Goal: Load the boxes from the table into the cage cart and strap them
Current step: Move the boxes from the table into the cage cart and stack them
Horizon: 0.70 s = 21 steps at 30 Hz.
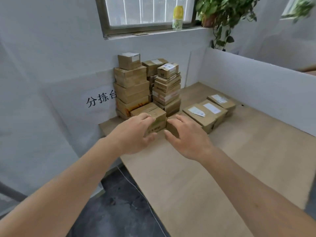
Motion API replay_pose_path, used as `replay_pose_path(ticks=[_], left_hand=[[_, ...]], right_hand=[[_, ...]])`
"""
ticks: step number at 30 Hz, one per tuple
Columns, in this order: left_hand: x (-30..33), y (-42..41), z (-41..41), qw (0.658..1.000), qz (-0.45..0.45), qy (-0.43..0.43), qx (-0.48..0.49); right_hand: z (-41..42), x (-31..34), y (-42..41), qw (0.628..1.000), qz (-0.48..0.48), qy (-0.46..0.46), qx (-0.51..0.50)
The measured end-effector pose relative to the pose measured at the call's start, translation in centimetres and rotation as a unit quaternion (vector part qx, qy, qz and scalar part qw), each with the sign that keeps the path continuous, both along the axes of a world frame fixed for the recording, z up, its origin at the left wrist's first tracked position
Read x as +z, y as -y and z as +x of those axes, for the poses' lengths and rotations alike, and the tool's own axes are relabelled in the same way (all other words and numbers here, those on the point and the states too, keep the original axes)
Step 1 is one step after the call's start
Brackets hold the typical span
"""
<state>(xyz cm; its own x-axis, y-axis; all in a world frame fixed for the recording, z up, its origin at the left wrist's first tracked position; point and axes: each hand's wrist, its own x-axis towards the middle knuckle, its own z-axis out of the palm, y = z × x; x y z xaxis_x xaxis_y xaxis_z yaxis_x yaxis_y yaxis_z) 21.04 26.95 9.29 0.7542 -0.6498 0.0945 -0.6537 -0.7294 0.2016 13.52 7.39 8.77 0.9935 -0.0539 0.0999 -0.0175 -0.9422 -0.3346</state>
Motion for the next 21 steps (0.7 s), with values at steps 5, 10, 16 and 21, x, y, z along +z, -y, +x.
replay_pose_path(ticks=[5, 10, 16, 21], left_hand=[[-1.5, 4.8, 3.4, 0.999, 0.015, -0.014, -0.039], [-3.9, 9.3, 8.7, 0.997, 0.038, -0.019, -0.067], [-9.0, 14.3, 17.3, 0.99, 0.069, -0.036, -0.114], [-14.2, 18.4, 23.7, 0.979, 0.098, -0.069, -0.168]], right_hand=[[1.6, -1.7, 4.5, 0.998, 0.011, -0.027, -0.054], [5.8, -4.5, 8.1, 0.993, 0.019, -0.054, -0.108], [12.4, -8.3, 11.4, 0.98, 0.042, -0.086, -0.173], [18.1, -12.3, 13.1, 0.961, 0.075, -0.12, -0.236]])
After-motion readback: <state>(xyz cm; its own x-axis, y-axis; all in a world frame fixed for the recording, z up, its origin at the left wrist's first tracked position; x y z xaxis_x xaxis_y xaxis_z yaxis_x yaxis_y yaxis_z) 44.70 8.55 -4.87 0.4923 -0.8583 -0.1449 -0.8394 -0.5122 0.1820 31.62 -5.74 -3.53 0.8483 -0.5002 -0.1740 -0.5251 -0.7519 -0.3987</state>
